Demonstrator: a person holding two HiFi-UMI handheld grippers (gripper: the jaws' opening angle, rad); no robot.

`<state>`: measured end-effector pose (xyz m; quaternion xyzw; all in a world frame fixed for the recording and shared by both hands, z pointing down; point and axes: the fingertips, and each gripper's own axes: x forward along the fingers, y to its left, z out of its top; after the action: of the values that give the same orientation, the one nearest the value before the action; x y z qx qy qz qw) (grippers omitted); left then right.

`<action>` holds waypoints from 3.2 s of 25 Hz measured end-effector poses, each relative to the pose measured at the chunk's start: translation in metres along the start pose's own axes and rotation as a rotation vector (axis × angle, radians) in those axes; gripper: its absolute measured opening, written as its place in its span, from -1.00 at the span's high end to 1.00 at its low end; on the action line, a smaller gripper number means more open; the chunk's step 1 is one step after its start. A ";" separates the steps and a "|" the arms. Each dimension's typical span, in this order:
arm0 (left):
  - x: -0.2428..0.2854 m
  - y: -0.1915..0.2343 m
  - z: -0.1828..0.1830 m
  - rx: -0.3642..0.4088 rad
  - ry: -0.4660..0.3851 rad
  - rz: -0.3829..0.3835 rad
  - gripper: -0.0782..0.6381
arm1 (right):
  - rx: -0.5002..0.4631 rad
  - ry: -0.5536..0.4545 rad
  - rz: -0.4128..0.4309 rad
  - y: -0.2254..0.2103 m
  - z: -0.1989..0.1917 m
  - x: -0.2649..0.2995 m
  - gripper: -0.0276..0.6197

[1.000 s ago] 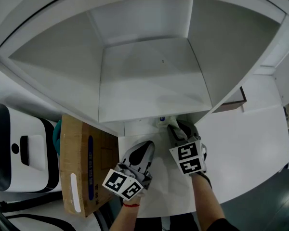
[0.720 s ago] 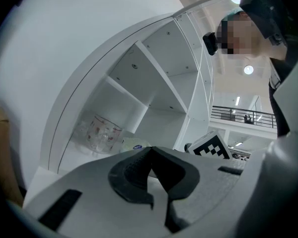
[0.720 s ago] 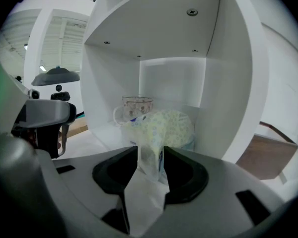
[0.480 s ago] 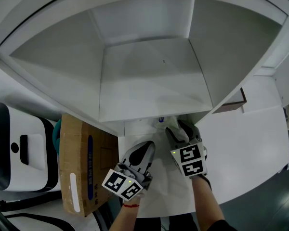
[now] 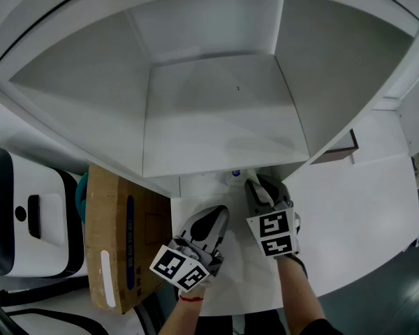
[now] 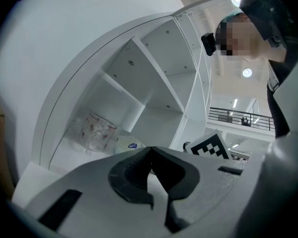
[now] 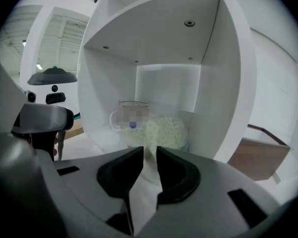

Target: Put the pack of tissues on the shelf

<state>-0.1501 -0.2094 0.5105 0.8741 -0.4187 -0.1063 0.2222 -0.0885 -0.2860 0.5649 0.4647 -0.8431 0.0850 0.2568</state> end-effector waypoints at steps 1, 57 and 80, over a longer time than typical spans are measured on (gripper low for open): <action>0.000 0.000 0.000 -0.001 -0.001 0.000 0.77 | 0.001 0.000 0.002 0.000 0.000 0.001 0.67; -0.005 -0.113 0.051 0.089 0.113 -0.099 0.77 | 0.104 -0.084 0.345 0.051 0.064 -0.178 0.91; -0.037 -0.134 0.097 0.138 0.054 -0.117 0.77 | 0.076 -0.220 0.366 0.070 0.114 -0.230 0.90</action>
<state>-0.1179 -0.1360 0.3611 0.9128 -0.3670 -0.0665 0.1662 -0.0865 -0.1210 0.3569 0.3195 -0.9326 0.1108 0.1257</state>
